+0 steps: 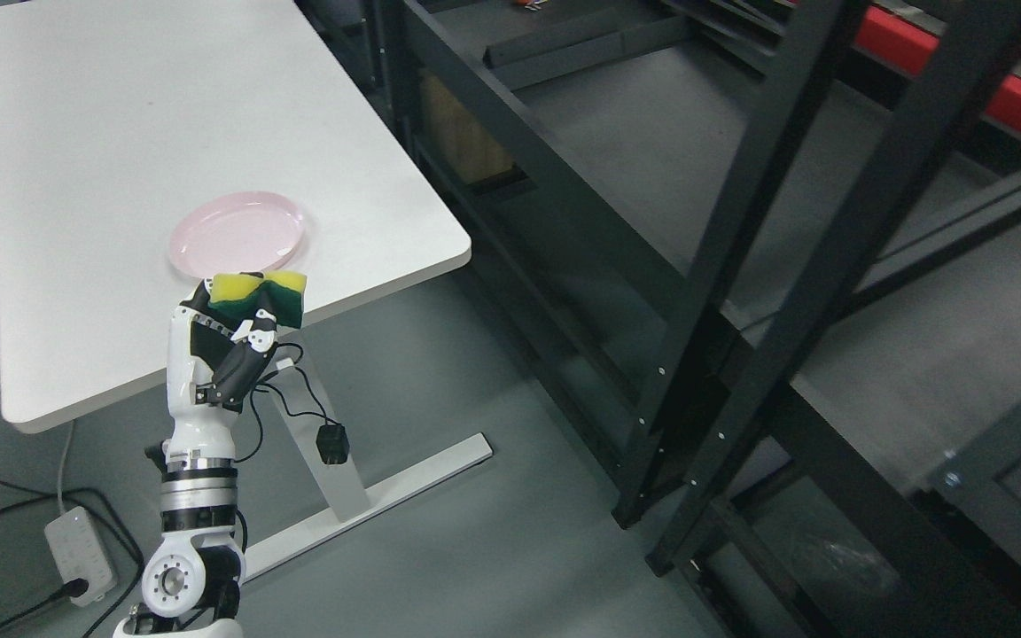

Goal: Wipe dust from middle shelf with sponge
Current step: 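Lift the sponge with the left hand while turning toward the shelf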

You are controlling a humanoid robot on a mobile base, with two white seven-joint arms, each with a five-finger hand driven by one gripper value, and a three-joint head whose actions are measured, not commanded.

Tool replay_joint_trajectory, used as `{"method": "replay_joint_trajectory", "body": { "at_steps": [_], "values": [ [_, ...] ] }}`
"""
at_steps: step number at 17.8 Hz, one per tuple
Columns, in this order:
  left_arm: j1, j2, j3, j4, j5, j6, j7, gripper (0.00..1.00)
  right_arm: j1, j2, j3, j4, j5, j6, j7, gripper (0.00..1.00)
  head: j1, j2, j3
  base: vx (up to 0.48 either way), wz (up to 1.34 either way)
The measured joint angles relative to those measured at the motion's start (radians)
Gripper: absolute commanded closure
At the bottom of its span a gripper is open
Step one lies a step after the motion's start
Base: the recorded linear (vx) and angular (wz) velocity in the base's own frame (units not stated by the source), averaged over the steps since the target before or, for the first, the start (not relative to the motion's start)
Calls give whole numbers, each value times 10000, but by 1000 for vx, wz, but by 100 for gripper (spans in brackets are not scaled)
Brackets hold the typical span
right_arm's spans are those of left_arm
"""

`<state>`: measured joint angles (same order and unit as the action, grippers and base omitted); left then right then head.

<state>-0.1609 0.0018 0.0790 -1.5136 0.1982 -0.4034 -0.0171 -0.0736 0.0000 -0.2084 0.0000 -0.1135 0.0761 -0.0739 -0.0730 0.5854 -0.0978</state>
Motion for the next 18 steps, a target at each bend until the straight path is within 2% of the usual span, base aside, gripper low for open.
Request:
{"method": "replay_joint_trajectory", "body": {
  "at_steps": [9, 18],
  "values": [
    [908, 316, 70, -274, -3, -303, -10, 100, 1, 0, 0, 0, 0, 0, -2, 0, 0, 0, 0, -216, -782],
    [1040, 533, -22, -459, -4, -304, -37, 100, 8, 0, 0, 1, 0, 0, -3, 0, 0, -3, 0, -87, -919]
  ]
}}
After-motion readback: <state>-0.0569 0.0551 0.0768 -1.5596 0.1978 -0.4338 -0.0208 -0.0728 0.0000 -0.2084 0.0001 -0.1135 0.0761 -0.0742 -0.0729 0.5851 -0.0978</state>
